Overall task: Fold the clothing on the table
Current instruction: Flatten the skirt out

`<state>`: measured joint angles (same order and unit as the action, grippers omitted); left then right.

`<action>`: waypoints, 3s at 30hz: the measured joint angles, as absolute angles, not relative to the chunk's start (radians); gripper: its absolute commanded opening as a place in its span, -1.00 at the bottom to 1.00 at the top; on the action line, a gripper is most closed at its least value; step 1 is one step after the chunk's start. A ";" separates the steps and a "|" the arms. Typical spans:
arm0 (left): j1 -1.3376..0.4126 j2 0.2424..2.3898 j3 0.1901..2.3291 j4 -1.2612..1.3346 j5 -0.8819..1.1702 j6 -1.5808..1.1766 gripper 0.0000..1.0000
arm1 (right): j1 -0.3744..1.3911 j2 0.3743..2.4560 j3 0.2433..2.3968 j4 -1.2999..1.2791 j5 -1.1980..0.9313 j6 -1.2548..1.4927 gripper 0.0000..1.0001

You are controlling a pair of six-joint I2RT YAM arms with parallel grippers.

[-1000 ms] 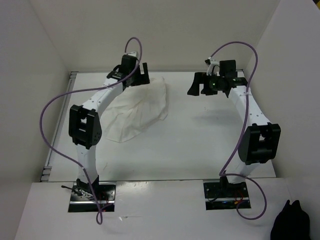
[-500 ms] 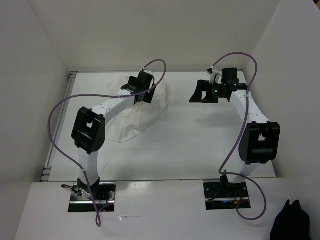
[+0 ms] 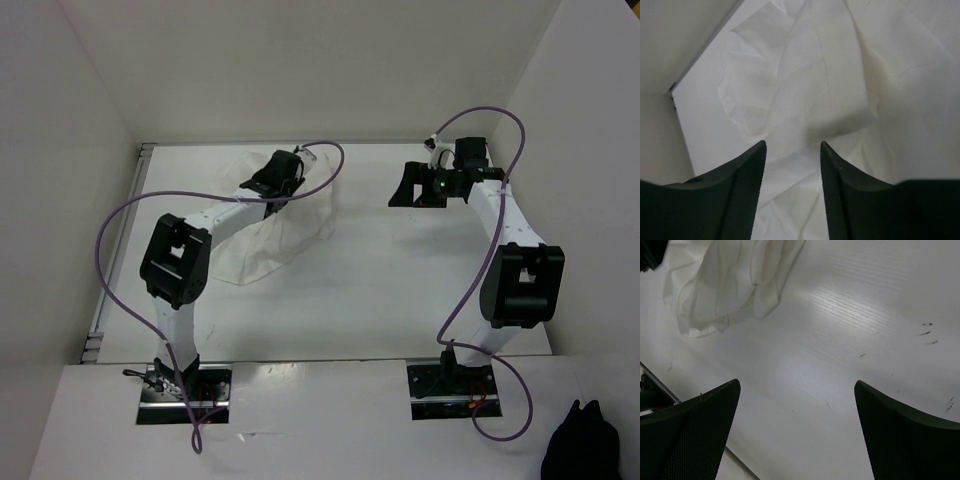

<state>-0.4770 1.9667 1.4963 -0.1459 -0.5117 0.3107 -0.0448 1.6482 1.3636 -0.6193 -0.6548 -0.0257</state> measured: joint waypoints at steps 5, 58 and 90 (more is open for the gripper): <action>-0.434 1.973 1.497 -0.110 -0.474 0.342 -0.13 | -0.045 1.648 1.365 -0.660 -0.649 -0.058 0.99; -0.336 1.991 1.580 -0.293 0.126 0.256 0.49 | -0.108 1.648 1.361 -0.696 -0.628 -0.088 0.99; -0.448 2.080 2.308 -0.325 -0.032 0.177 -1.00 | -0.185 1.695 1.539 -0.688 -0.659 -0.084 0.99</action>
<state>-0.4477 2.0804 2.3077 -0.3252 -0.0319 0.1768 -0.1852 1.6955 1.5394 -0.6880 -0.6586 -0.0841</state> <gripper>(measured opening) 0.011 0.994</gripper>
